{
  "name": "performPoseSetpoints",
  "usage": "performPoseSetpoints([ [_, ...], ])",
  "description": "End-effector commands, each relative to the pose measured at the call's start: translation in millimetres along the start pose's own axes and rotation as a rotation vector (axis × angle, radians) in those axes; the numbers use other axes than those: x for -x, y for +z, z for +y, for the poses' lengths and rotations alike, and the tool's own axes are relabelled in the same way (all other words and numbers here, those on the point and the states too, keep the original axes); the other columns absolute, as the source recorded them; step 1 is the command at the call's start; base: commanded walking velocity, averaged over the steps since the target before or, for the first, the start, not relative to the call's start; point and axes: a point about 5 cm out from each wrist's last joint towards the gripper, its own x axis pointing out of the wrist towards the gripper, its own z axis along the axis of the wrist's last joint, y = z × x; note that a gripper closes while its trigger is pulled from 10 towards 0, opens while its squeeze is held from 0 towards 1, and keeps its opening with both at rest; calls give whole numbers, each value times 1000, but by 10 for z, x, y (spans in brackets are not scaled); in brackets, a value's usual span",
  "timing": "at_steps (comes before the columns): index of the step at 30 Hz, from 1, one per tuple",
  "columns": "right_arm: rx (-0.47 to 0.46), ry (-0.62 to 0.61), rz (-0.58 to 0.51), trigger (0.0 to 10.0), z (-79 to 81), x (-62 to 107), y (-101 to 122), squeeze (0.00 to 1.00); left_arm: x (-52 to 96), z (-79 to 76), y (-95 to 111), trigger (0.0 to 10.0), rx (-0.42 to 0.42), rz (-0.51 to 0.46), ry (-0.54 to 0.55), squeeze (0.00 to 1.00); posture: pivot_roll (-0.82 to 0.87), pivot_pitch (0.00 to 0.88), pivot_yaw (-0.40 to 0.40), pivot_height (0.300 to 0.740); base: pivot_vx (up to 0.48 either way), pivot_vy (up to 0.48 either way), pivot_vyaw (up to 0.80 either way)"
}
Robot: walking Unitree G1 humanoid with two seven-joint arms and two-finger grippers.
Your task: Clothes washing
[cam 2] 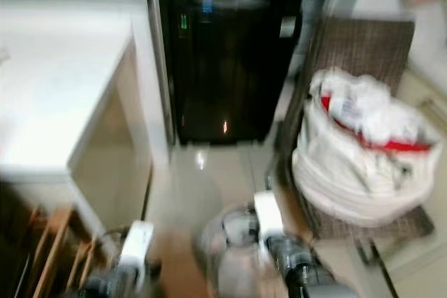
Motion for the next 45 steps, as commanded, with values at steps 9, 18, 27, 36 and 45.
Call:
performPoseSetpoints([
  [9, -111, -5, 96, 10000, 5, 17, -235, 0, 5, -105, 77, 10000, -6, 7, -17, 0, -37, 4, -18, 740, 0, 0, 0],
  [18, -123, 10, 130, 10000, 36, 24, -337, 0, 7, -147, 56, 10000, -4, 25, -37, 0, -23, 6, -17, 740, 0, 0, 0],
  [27, -39, -3, 116, 10000, 25, 23, -321, 0, 3, -106, 29, 10000, 10, 14, -13, 0, -26, 6, -25, 740, 0, 0, 143],
  [36, 11, -29, 96, 10000, -23, 26, -285, 0, 7, 285, -137, 10000, -15, 22, 36, 0, -48, 0, -7, 740, 0, 0, 67],
  [45, 75, -36, 111, 10000, -62, 39, -325, 0, 11, 351, -140, 10000, -22, 12, 44, 0, -21, 0, -25, 740, 0, 0, 384],
])
